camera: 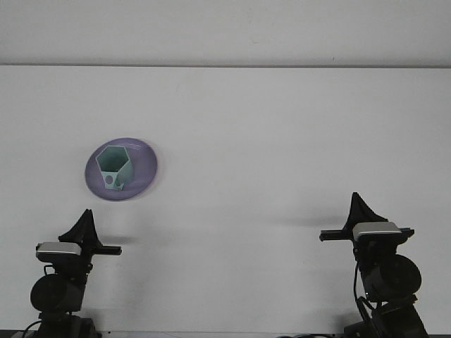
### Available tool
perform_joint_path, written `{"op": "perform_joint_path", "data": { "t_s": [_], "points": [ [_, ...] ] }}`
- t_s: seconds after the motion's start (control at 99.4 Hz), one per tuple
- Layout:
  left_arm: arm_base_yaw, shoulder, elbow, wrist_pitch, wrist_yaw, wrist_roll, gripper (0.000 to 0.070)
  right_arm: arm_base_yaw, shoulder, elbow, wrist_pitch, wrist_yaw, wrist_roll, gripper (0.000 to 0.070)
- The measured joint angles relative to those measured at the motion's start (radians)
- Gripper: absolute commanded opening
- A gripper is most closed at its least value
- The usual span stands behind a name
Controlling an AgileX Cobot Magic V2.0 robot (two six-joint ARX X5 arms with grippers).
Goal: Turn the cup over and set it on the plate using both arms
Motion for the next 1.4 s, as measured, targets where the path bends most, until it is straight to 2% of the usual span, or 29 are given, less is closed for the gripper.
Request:
{"op": "perform_joint_path", "data": {
  "t_s": [0.151,0.956,1.157,1.228,1.268,1.278,1.298,1.399],
  "points": [
    [0.000,-0.100,-0.037,-0.018,0.000,0.008,0.0014,0.000,0.000,0.000,0.000,0.000,0.000,0.0001],
    [-0.001,-0.097,-0.037,-0.032,0.000,0.016,0.0014,0.000,0.000,0.000,0.009,0.000,0.000,0.0001],
    [-0.001,-0.097,-0.037,-0.032,0.000,0.016,0.0014,-0.013,-0.005,0.000,0.045,0.059,-0.027,0.0001],
    [-0.001,-0.097,-0.037,-0.032,0.000,0.016,0.0014,-0.043,-0.031,-0.003,0.045,0.034,-0.054,0.0001],
    [-0.001,-0.097,-0.037,-0.031,0.000,0.016,0.0014,-0.065,-0.054,-0.016,0.050,-0.004,-0.071,0.0001],
    [-0.001,-0.097,-0.037,-0.032,0.000,0.016,0.0014,-0.094,-0.092,-0.045,0.058,-0.053,-0.092,0.0001],
    [-0.001,-0.097,-0.037,-0.032,0.000,0.016,0.0014,-0.112,-0.114,-0.066,0.060,-0.079,-0.106,0.0001],
    [-0.001,-0.097,-0.037,-0.031,0.000,0.016,0.0014,-0.183,-0.201,-0.160,0.059,-0.142,-0.158,0.0001]
  ]
}}
